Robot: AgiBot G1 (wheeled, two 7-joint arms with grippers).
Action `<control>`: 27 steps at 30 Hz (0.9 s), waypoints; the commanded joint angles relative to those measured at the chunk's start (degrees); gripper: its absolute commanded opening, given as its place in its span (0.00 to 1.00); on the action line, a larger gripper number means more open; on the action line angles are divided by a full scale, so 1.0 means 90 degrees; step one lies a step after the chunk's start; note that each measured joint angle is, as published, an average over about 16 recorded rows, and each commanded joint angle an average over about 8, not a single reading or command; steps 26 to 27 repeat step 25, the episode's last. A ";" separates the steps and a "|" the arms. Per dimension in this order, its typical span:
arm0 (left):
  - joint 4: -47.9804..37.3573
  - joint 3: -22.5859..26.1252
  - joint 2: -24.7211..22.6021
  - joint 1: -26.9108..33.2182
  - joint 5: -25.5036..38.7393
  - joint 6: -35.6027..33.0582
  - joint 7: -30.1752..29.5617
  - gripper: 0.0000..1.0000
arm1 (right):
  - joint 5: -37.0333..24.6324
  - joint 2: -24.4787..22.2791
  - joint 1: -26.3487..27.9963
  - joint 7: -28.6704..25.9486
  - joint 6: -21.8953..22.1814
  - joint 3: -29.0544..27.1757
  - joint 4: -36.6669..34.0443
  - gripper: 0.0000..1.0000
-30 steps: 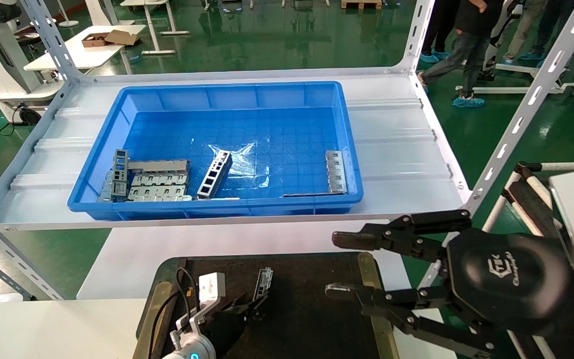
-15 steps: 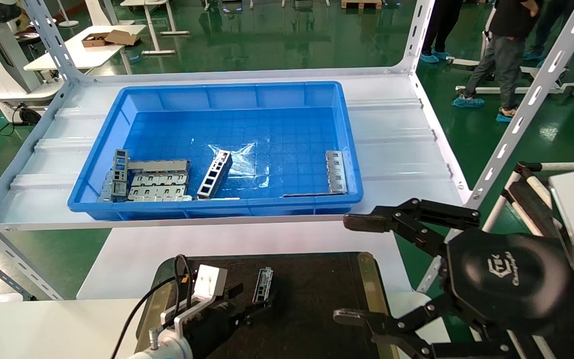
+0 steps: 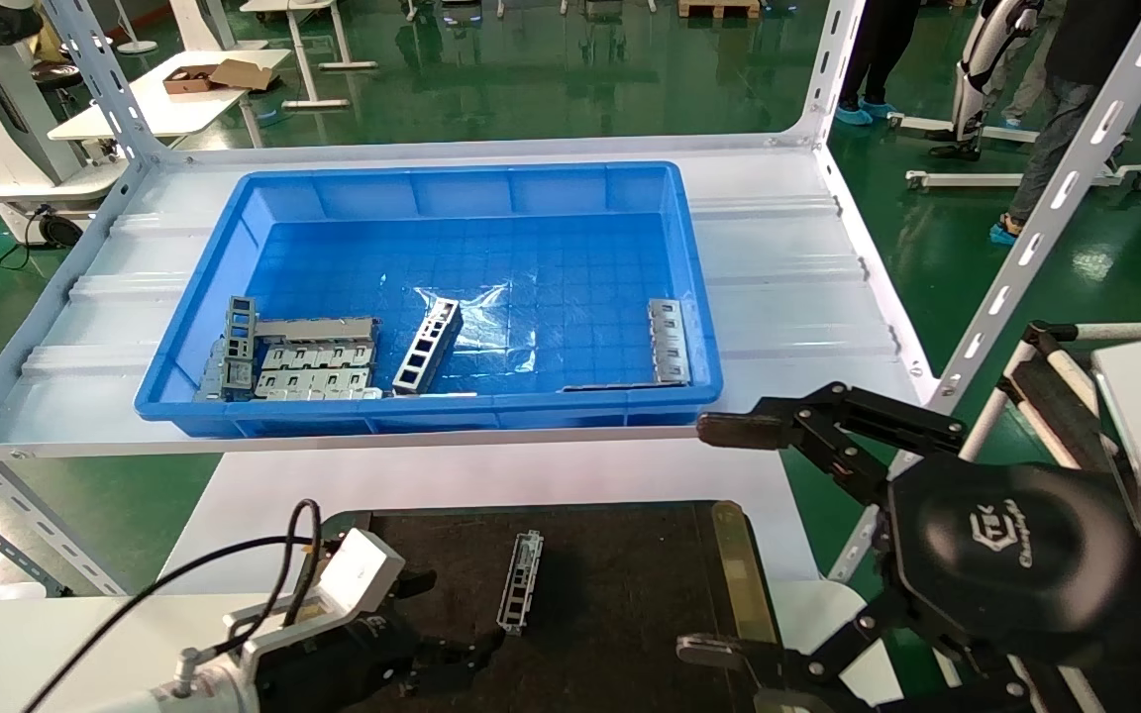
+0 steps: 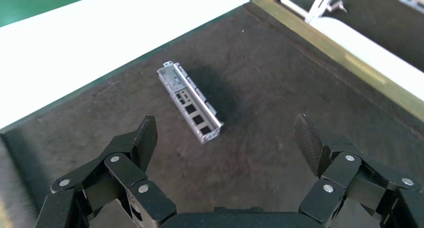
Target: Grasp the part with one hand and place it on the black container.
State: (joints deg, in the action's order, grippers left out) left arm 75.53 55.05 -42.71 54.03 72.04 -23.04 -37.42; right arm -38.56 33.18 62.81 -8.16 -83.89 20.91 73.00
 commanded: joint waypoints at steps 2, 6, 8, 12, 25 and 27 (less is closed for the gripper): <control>0.0068 -0.0157 0.0253 0.0059 -0.0176 -0.0438 0.0404 1.00 | 0.0000 0.0000 0.0000 0.0000 0.0000 0.0000 0.0000 1.00; 0.0065 -0.0405 0.0497 0.0109 -0.0545 -0.1074 0.1065 1.00 | 0.0000 0.0000 0.0000 0.0000 0.0000 0.0001 0.0000 1.00; 0.0040 -0.0555 0.0602 0.0126 -0.0784 -0.1418 0.1440 1.00 | 0.0001 0.0000 0.0000 0.0000 0.0000 0.0001 0.0000 1.00; -0.0089 -0.0896 0.0760 0.0135 -0.1350 -0.2161 0.2277 1.00 | 0.0001 0.0000 0.0000 0.0001 0.0000 0.0001 0.0000 1.00; -0.1034 -0.1604 0.0996 0.0236 -0.2542 -0.4068 0.4171 1.00 | 0.0001 -0.0001 0.0001 0.0001 0.0001 0.0002 0.0000 1.00; -0.1034 -0.1604 0.0996 0.0236 -0.2542 -0.4068 0.4171 1.00 | 0.0001 -0.0001 0.0001 0.0001 0.0001 0.0002 0.0000 1.00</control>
